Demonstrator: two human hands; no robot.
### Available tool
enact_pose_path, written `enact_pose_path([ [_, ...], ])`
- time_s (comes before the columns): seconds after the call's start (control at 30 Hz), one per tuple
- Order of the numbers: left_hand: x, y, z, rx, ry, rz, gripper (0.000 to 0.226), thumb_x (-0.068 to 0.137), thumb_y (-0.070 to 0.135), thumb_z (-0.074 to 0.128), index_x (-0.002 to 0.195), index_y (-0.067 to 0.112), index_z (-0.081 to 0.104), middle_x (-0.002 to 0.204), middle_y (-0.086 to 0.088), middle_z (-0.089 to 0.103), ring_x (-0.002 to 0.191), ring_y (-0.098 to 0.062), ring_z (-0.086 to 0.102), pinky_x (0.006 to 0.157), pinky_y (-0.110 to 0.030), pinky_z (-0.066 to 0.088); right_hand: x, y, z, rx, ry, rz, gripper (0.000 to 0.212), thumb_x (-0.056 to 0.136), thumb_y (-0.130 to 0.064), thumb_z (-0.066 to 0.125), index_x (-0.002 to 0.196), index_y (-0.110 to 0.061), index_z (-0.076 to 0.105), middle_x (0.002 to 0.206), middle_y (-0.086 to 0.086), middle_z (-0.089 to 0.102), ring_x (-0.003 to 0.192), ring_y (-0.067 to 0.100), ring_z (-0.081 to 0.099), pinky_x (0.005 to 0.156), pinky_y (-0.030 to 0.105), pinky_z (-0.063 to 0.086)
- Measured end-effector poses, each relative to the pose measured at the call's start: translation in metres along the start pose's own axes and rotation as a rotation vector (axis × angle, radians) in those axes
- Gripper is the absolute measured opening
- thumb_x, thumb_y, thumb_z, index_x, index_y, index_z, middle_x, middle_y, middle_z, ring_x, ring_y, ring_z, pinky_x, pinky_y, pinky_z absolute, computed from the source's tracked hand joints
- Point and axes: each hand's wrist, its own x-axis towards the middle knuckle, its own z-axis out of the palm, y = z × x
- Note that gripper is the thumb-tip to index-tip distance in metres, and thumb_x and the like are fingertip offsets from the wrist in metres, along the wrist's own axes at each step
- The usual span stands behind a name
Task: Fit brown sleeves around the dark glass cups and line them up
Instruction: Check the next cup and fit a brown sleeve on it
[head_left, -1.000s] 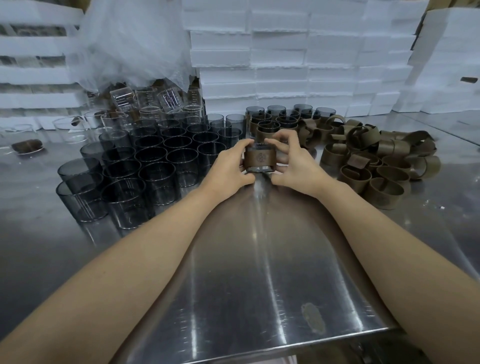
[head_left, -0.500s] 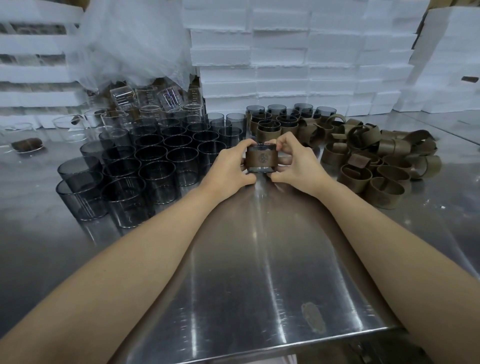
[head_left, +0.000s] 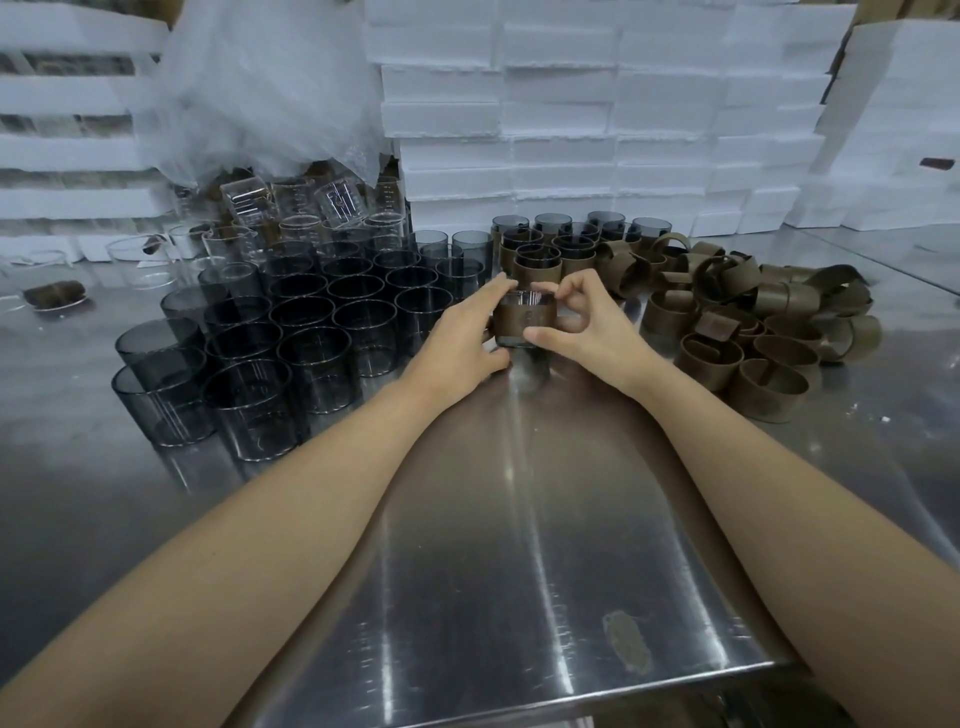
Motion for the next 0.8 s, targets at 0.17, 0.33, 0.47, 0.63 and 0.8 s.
enact_pose_path([
  [0.17,0.001,-0.004,0.002,0.076,-0.065,-0.03,0.085,0.089,0.007,0.067,0.156,0.02,0.017,0.16,-0.007,0.027,0.139,-0.014,0.039,0.098,-0.006,0.035,0.006,0.01,-0.006,-0.148,0.181,0.006,0.052,0.076,-0.003,0.079,0.099,-0.027,0.038,0.132,0.001,0.053,0.125,0.017,0.053,0.105,0.038,0.047],
  [0.33,0.001,-0.004,0.003,0.247,-0.087,-0.033,0.056,0.095,0.016,0.059,0.147,0.012,0.04,0.145,-0.008,0.051,0.13,-0.019,0.049,0.108,-0.026,0.036,0.013,0.018,-0.016,-0.377,0.282,0.089,0.047,0.078,-0.004,0.076,0.104,-0.018,0.04,0.145,0.008,0.045,0.134,0.024,0.044,0.111,0.042,0.039],
  [0.47,0.0,-0.001,0.003,0.269,-0.074,0.013,0.043,0.094,0.014,0.057,0.136,0.008,0.055,0.135,-0.009,0.059,0.119,-0.019,0.057,0.103,-0.031,0.043,0.008,0.01,-0.012,-0.561,0.315,-0.051,0.035,0.084,-0.008,0.071,0.113,-0.016,0.052,0.152,0.007,0.038,0.142,0.02,0.032,0.112,0.025,0.025],
  [0.63,0.0,0.0,0.003,0.296,-0.064,0.043,0.037,0.094,0.014,0.056,0.131,0.008,0.059,0.128,-0.008,0.062,0.111,-0.019,0.059,0.098,-0.032,0.046,-0.001,-0.006,0.002,-0.705,0.226,-0.32,0.017,0.088,-0.013,0.058,0.103,-0.017,0.064,0.09,-0.007,0.062,0.084,0.011,0.057,0.077,0.037,0.052],
  [0.8,0.0,0.001,0.003,0.312,-0.076,0.057,0.032,0.095,0.014,0.056,0.125,0.007,0.063,0.129,-0.007,0.062,0.113,-0.019,0.058,0.099,-0.029,0.044,0.003,0.002,0.007,-0.884,0.073,-0.084,0.04,0.089,-0.02,0.052,0.129,-0.026,0.054,0.107,-0.006,0.059,0.093,0.016,0.059,0.076,0.036,0.048],
])
